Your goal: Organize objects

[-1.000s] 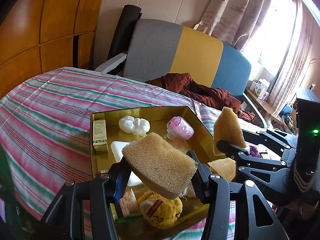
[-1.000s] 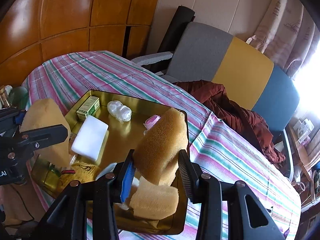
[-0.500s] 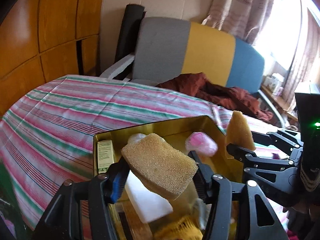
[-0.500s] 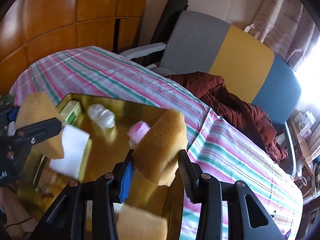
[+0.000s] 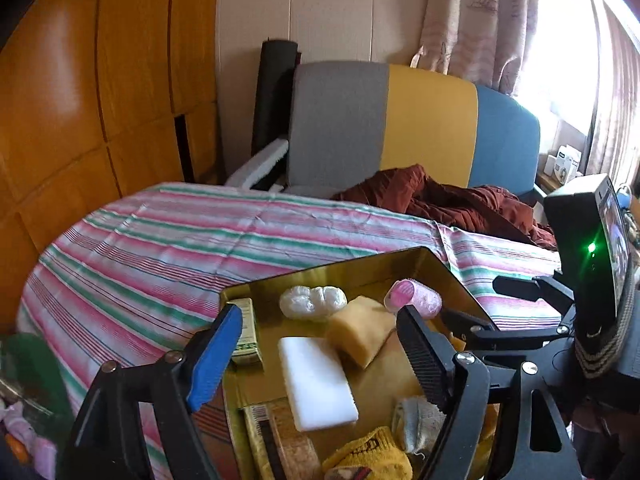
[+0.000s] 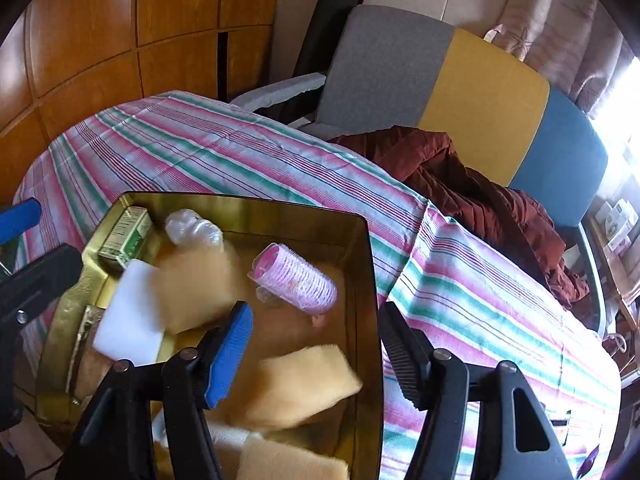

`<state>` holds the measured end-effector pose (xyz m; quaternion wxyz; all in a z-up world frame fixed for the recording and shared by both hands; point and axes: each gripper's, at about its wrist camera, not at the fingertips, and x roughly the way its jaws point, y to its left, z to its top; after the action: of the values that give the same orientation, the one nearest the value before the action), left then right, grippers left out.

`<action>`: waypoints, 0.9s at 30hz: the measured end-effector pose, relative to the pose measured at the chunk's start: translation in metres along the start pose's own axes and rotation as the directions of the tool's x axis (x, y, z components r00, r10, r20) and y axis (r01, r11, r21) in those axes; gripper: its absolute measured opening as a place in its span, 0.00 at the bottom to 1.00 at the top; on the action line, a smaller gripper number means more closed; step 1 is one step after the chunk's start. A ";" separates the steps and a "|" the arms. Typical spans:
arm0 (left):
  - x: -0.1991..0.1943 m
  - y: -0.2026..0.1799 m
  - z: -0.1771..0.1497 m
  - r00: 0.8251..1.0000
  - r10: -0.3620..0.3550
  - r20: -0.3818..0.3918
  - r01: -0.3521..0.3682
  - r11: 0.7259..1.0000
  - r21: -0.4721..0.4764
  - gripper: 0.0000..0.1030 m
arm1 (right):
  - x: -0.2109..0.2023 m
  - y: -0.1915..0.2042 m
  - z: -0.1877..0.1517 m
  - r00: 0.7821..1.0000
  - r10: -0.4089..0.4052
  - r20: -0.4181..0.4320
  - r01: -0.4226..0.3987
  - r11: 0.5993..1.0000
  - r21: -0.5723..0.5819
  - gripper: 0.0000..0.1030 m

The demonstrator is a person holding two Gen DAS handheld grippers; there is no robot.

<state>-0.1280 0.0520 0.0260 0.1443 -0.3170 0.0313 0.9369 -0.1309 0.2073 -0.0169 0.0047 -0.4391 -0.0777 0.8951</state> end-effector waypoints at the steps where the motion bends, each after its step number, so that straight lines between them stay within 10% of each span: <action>1: -0.006 -0.001 0.000 1.000 0.006 0.008 -0.006 1.000 0.006 0.78 | -0.003 0.000 -0.002 1.000 0.003 0.002 -0.003 1.000 0.004 0.64; 27: -0.070 -0.027 -0.016 0.996 0.030 0.082 -0.038 0.995 0.087 0.80 | -0.055 0.004 -0.041 0.999 -0.006 0.047 0.003 0.998 0.062 0.65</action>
<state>-0.0577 0.0583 0.0559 0.1433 -0.2714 0.0723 0.9490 -0.0648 0.2043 0.0014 0.0188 -0.4174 -0.0509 0.9071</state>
